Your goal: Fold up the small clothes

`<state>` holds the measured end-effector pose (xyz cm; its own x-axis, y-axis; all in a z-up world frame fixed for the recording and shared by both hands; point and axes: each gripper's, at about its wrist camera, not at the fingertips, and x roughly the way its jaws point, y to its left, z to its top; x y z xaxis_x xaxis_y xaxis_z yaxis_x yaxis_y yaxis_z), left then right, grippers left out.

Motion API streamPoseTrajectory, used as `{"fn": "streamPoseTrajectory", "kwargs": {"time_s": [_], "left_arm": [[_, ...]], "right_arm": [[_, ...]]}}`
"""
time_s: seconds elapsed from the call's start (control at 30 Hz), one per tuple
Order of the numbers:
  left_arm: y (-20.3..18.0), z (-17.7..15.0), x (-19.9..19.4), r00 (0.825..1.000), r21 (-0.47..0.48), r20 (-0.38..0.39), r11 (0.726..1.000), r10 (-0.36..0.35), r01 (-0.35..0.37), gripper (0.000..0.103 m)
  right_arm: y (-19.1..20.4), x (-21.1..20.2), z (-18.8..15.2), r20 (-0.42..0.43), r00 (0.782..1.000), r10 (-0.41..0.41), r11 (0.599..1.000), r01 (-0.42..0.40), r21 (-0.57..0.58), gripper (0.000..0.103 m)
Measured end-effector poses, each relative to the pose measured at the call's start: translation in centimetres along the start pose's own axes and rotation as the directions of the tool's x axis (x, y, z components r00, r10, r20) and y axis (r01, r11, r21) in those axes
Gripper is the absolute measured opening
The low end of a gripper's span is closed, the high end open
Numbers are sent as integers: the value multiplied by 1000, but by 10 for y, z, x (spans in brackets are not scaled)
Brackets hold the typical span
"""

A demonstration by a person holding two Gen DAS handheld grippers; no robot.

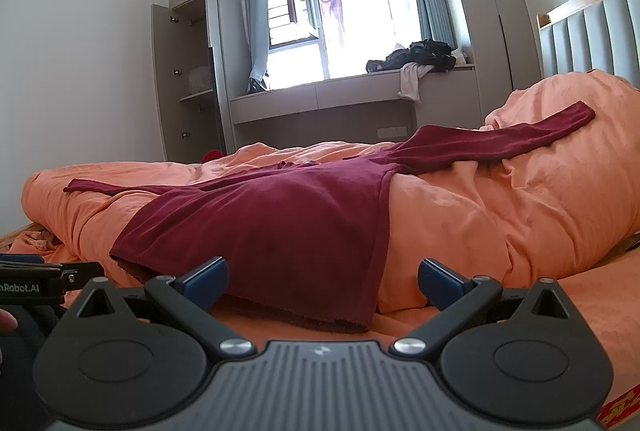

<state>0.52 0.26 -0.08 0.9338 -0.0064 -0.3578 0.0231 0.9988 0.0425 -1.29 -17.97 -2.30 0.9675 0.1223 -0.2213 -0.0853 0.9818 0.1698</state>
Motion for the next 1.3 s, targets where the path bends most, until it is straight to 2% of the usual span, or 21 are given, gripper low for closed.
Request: {"fn": "streamPoseTrajectory", "kwargs": {"time_s": [1.3], "left_arm": [[0, 0, 0, 1000, 1, 0, 1000, 1, -1, 103]], "right_arm": [[2, 0, -1, -10, 1000, 1, 1000, -1, 4, 103]]}}
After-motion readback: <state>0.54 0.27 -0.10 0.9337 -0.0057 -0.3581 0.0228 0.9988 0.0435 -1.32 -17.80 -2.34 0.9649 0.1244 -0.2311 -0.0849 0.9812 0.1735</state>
